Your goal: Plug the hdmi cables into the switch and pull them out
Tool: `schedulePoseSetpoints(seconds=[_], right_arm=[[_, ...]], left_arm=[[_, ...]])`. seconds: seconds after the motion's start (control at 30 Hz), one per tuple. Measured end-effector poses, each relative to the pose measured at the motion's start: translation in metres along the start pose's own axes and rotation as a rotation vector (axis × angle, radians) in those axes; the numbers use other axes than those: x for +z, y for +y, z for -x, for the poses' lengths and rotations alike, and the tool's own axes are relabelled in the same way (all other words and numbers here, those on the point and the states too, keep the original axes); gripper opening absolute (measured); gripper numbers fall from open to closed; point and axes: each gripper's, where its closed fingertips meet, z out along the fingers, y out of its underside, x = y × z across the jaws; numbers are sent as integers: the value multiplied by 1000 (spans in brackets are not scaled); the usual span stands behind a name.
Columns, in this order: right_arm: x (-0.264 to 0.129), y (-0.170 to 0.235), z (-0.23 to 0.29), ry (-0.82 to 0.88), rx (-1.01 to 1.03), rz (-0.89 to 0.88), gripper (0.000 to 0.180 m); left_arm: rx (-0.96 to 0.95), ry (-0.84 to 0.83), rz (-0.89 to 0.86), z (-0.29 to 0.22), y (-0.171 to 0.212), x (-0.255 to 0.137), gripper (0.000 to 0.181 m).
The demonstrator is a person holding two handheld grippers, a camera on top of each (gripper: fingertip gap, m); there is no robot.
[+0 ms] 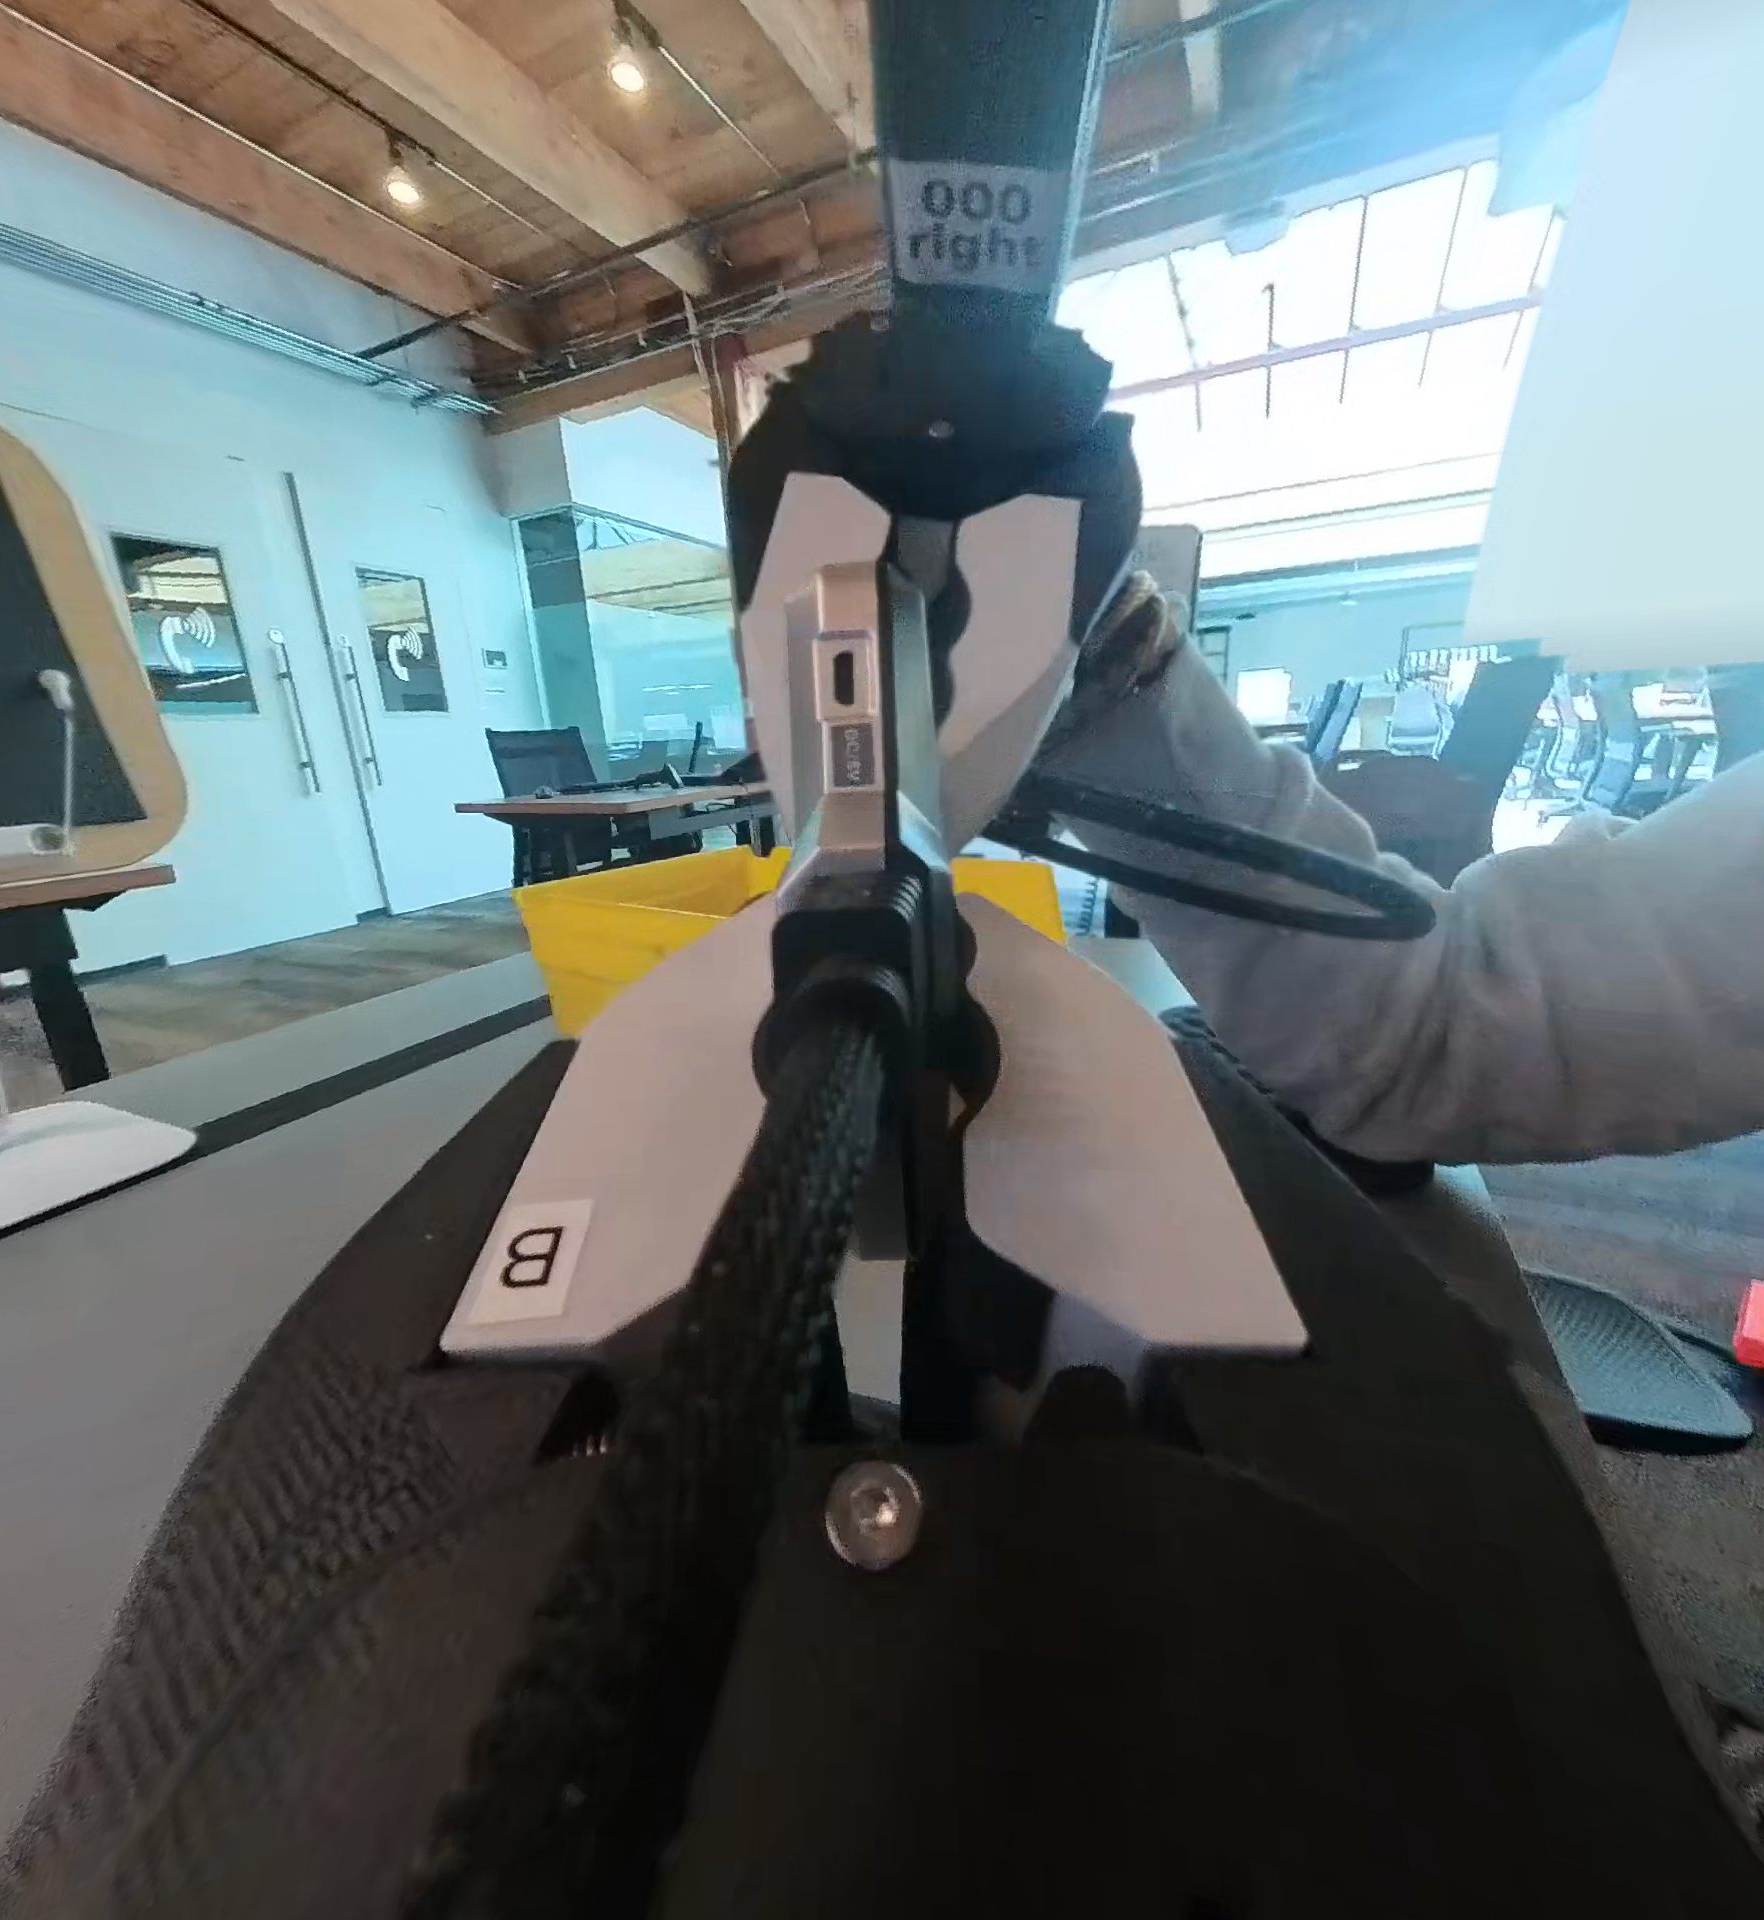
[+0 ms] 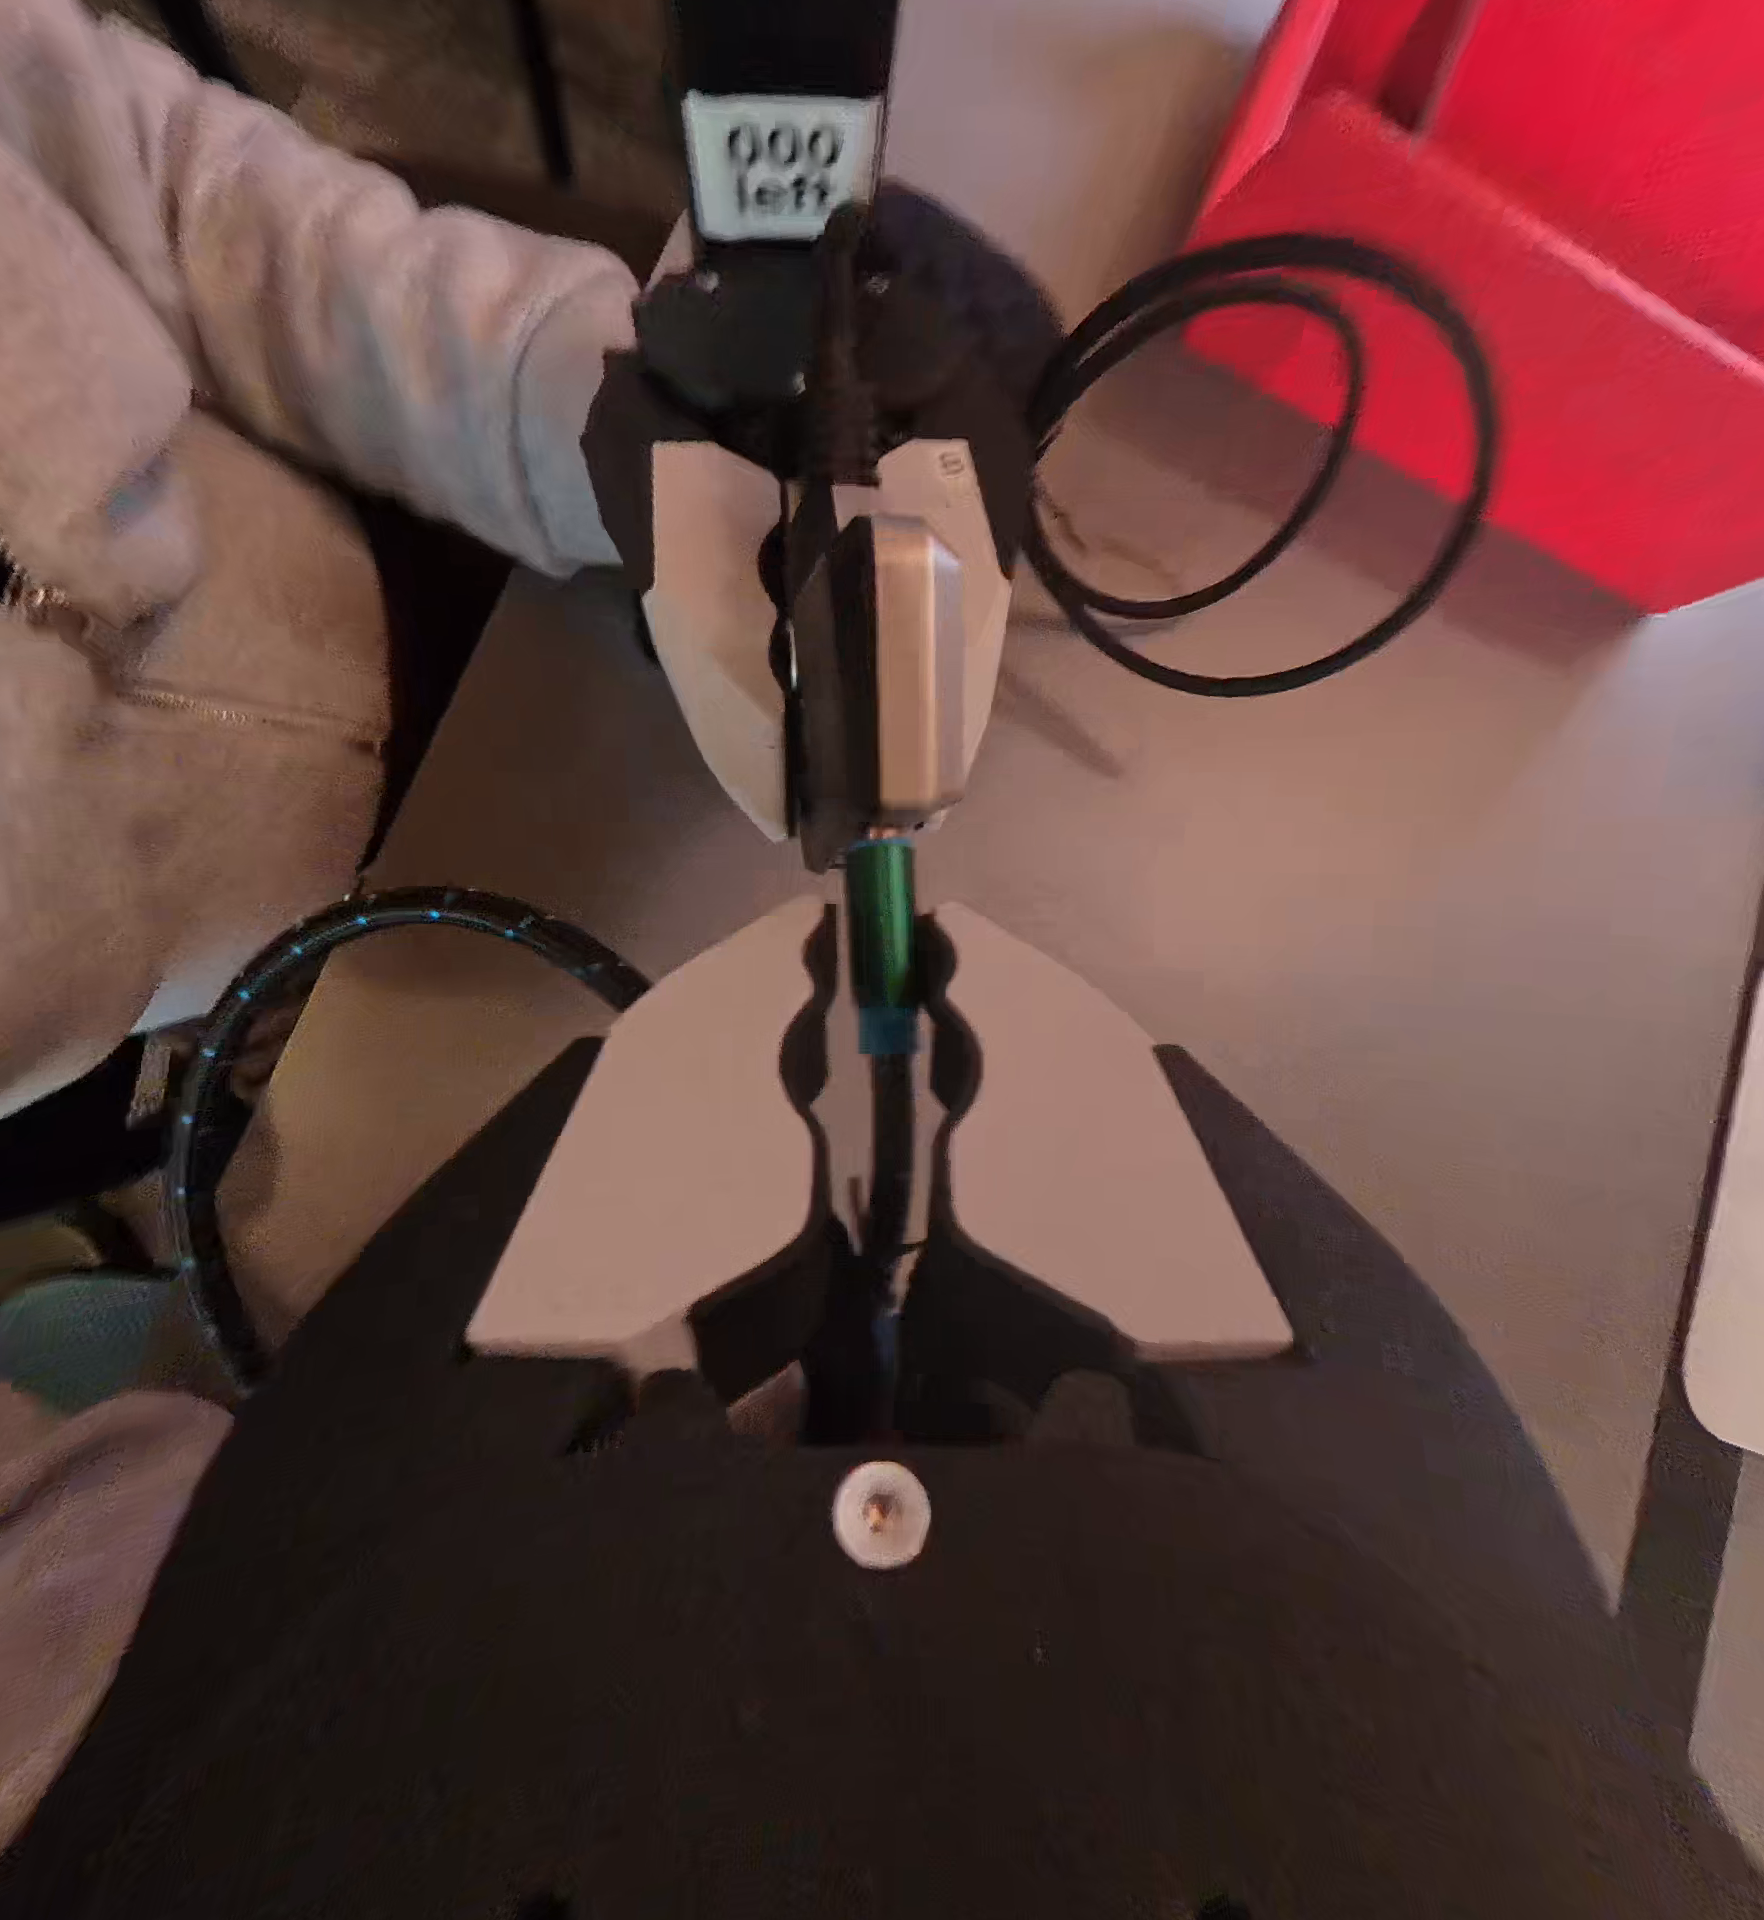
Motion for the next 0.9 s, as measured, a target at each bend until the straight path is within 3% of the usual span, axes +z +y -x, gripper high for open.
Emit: schedulePoseSetpoints(seconds=[0.17, 0.23, 0.37, 0.5, 0.57, 0.63, 0.7, 0.8, 0.9], right_arm=[[1, 1, 15, -112, -30, -19, 11], [9, 5, 16, -120, -35, 18, 12], [22, 2, 13, -125, -35, 26, 11], [17, -2, 14, -171, 27, -31, 12], [11, 17, 11, -157, 38, 57, 12], [-11, 64, -6, -41, 97, 213, 12], [-44, 57, -23, 43, 165, 1, 12], [-109, 35, -51, 300, 193, -324, 11], [-165, 64, -77, 672, 274, -299, 11]], left_arm=[[57, 56, -57, -12, -6, 0, 26], [68, 35, -146, -11, -18, -3, 39], [5, 23, -140, -4, -22, -10, 24], [-38, 47, -160, -6, -28, -8, 22], [-60, 13, -234, 2, -38, -15, 22], [-194, -105, -548, 39, -79, -68, 21], [-236, -175, -648, 60, -90, -101, 21], [-129, -142, -457, 45, -74, -72, 22], [-108, -75, -363, 29, -59, -46, 22]])
